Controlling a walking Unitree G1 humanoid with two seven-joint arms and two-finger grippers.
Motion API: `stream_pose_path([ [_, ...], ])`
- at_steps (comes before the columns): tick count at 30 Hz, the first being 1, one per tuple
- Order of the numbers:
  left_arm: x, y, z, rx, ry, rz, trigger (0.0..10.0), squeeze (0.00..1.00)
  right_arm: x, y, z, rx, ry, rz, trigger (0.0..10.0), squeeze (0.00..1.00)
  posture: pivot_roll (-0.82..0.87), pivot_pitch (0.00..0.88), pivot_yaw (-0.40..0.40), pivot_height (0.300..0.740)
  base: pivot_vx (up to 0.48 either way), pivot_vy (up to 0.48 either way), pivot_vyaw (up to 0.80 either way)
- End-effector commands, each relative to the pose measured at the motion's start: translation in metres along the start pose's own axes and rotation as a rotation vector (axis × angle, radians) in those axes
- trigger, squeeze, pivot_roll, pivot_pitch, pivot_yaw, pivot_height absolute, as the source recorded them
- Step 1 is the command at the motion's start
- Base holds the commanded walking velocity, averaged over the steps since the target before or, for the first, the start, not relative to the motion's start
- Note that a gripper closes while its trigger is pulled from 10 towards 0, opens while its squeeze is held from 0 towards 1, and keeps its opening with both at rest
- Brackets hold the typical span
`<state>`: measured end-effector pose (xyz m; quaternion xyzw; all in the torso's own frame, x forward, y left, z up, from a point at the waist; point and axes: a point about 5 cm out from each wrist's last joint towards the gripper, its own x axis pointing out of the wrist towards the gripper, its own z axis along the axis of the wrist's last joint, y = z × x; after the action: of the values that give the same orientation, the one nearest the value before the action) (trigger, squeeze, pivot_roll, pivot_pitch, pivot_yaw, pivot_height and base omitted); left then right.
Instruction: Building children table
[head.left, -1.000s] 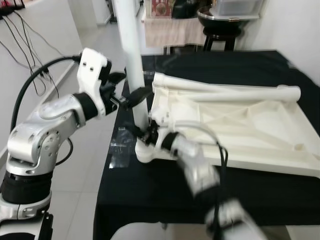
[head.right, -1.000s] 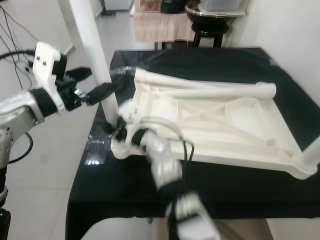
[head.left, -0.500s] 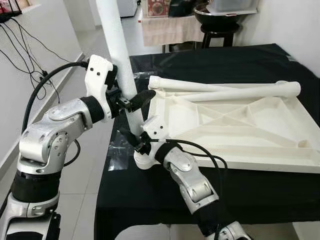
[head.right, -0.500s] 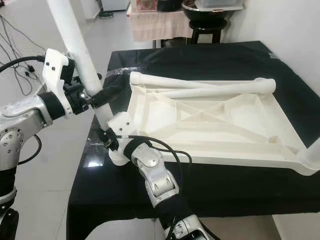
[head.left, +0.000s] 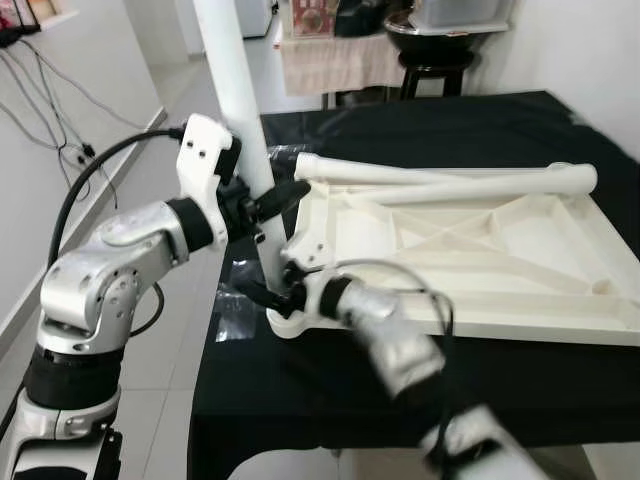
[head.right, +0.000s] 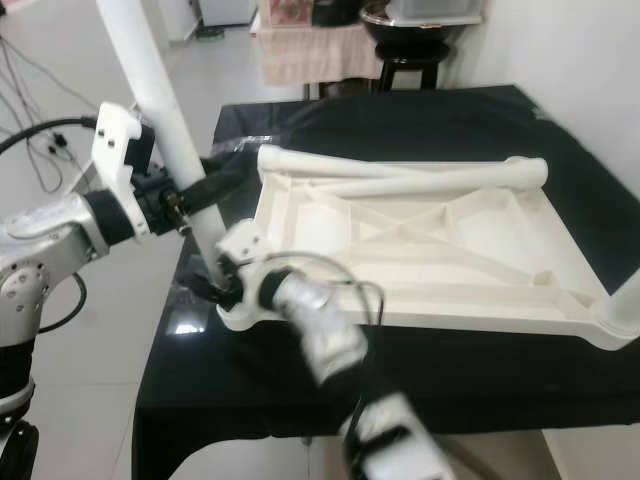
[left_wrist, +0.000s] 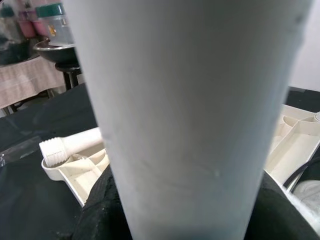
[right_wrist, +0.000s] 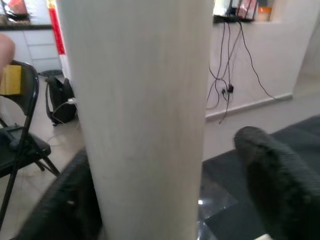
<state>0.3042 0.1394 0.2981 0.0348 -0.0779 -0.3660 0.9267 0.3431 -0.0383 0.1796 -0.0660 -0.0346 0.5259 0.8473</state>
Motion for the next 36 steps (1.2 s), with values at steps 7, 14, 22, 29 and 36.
stream_pose_path([
  [7, -0.003, 0.002, -0.003, 0.023, 0.019, 0.012, 0.0, 0.0, -0.002, -0.026, 0.017, -0.012, -0.011, 0.174, 10.0, 0.0, 0.0, 0.026, 0.04, 0.74, 0.0, 0.0, 0.0],
  [14, -0.003, -0.001, -0.002, 0.024, 0.022, -0.004, 0.0, 0.0, 0.006, -0.021, 0.008, 0.081, 0.016, 0.227, 0.0, 0.0, 0.01, 0.035, 0.042, 0.74, 0.0, 0.0, 0.0],
  [22, -0.003, -0.001, -0.002, 0.023, 0.023, -0.006, 0.0, 0.0, 0.002, -0.023, 0.003, 0.099, 0.0, 0.259, 0.0, 0.0, 0.0, 0.045, 0.046, 0.74, 0.0, 0.0, 0.0],
  [29, -0.002, 0.006, 0.001, 0.024, -0.004, 0.059, 10.0, 1.0, -0.006, -0.028, 0.001, 0.077, -0.03, 0.222, 0.0, 0.0, -0.01, 0.054, 0.048, 0.74, 0.0, 0.0, 0.0],
  [36, -0.004, 0.008, 0.004, 0.016, -0.016, 0.073, 10.0, 1.0, 0.007, -0.002, -0.023, 0.078, 0.052, -0.121, 0.0, 0.0, -0.01, 0.068, 0.035, 0.74, 0.0, 0.0, 0.0],
])
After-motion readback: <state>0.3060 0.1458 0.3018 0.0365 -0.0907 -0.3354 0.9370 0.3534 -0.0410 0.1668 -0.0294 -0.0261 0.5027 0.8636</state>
